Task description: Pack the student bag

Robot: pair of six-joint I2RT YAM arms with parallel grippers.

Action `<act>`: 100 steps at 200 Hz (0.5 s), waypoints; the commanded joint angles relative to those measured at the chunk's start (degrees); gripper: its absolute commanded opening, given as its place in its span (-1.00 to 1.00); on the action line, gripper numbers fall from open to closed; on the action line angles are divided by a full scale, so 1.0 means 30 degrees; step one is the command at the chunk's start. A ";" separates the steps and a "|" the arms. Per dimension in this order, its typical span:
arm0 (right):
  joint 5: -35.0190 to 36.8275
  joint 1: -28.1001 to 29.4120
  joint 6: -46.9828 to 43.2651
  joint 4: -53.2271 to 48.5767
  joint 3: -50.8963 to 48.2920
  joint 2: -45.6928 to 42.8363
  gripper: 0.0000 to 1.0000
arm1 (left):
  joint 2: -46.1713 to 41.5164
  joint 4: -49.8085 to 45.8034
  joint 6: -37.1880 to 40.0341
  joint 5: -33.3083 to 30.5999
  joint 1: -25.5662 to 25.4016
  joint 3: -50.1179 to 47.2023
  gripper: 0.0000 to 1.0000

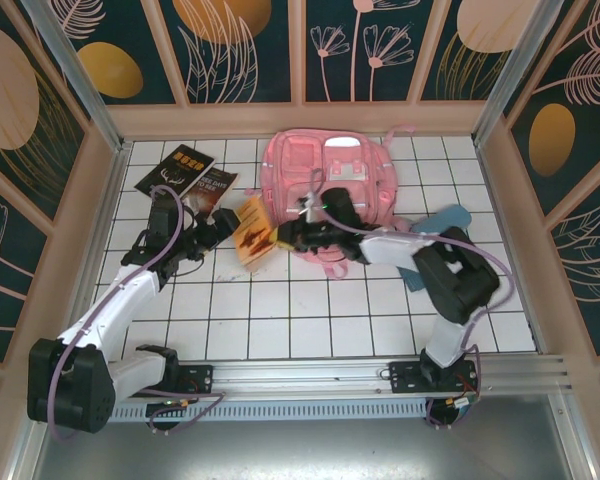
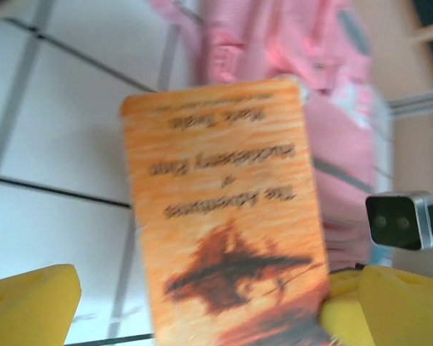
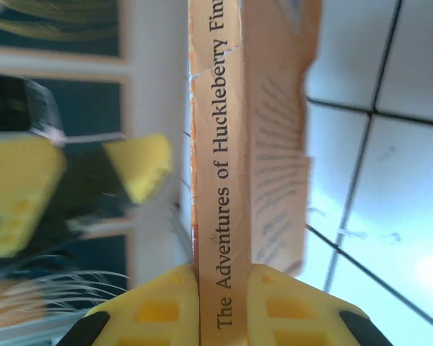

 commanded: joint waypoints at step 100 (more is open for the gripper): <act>-0.2682 -0.1378 0.3252 0.5498 0.0143 -0.3111 -0.80 | 0.2111 1.2256 -0.5995 0.6666 -0.0035 -0.0321 0.97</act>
